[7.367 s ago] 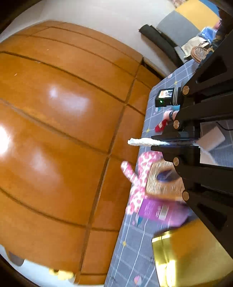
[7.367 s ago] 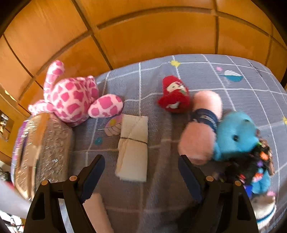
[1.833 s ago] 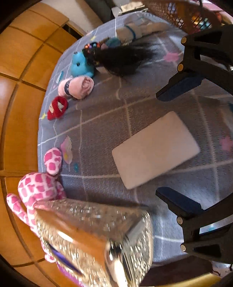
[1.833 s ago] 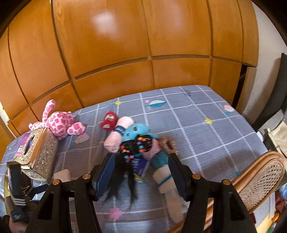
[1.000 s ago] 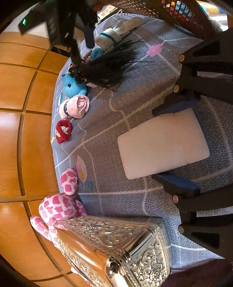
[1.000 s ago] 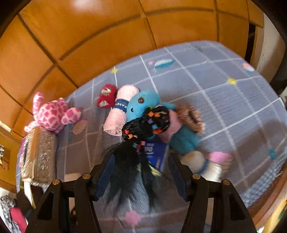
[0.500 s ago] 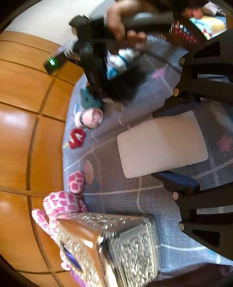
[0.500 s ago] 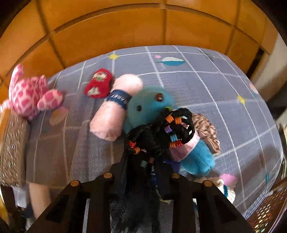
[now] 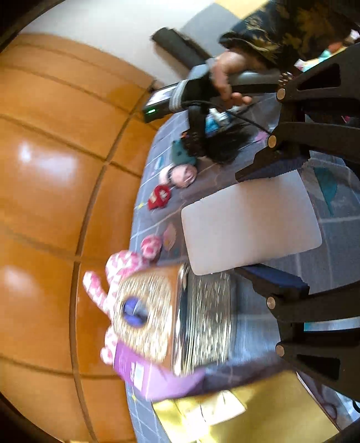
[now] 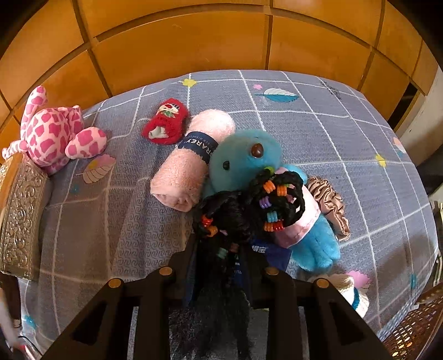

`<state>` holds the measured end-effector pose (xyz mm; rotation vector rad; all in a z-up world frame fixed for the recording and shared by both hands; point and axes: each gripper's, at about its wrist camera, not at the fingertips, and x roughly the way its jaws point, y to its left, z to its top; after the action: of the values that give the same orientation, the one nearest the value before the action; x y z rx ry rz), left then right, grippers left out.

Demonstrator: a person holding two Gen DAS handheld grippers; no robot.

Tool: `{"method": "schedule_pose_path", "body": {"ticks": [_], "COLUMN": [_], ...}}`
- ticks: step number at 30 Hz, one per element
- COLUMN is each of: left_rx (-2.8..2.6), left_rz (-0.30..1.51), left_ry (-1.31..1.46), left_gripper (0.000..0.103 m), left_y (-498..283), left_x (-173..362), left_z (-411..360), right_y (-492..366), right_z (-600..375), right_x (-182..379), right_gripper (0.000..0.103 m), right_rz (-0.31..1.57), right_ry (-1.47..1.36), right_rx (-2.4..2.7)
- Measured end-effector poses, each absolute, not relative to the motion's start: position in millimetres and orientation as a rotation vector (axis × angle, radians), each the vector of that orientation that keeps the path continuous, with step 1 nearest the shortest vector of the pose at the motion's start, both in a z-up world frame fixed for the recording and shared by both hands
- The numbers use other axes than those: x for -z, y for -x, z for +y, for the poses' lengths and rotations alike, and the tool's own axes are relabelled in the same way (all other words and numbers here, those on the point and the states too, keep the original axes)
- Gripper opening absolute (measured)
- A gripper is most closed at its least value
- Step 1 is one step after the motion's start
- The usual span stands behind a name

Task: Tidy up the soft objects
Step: 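Place the white pad in the gold tray while the right gripper grasps the black-haired doll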

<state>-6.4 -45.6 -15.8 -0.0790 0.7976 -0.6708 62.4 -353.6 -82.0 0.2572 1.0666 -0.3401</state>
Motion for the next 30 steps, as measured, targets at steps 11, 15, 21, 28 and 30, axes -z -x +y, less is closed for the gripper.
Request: {"method": "schedule_pose_path", "body": {"ticks": [11, 15, 21, 28, 30], "left_rx": [0.407, 0.269, 0.065, -0.071, -0.081], "left_rz": [0.778, 0.783, 0.877, 0.960, 0.958], "left_ry": [0.289, 0.393, 0.521, 0.622, 0.609], "left_gripper": [0.059, 0.059, 0.060, 0.077, 0.077], "left_y": [-8.2, -19.1, -47.5, -67.1, -64.9], "left_x": [3.5, 10.5, 38.2, 66.5, 67.8], "left_z": [61.0, 112.6, 178.1, 212.1, 212.5], "right_y": [-61.6, -61.6, -61.0, -61.0, -61.0], "right_z": [-351.1, -350.2, -349.8, -346.9, -346.8], "right_x": [82.6, 82.3, 82.7, 83.2, 83.2], "right_gripper": [0.028, 0.028, 0.028, 0.028, 0.028], "right_rz": [1.065, 1.065, 1.061, 1.058, 1.057], "right_ry": [-0.232, -0.223, -0.220, -0.192, -0.189], "right_rx": [0.345, 0.346, 0.349, 0.358, 0.359]}}
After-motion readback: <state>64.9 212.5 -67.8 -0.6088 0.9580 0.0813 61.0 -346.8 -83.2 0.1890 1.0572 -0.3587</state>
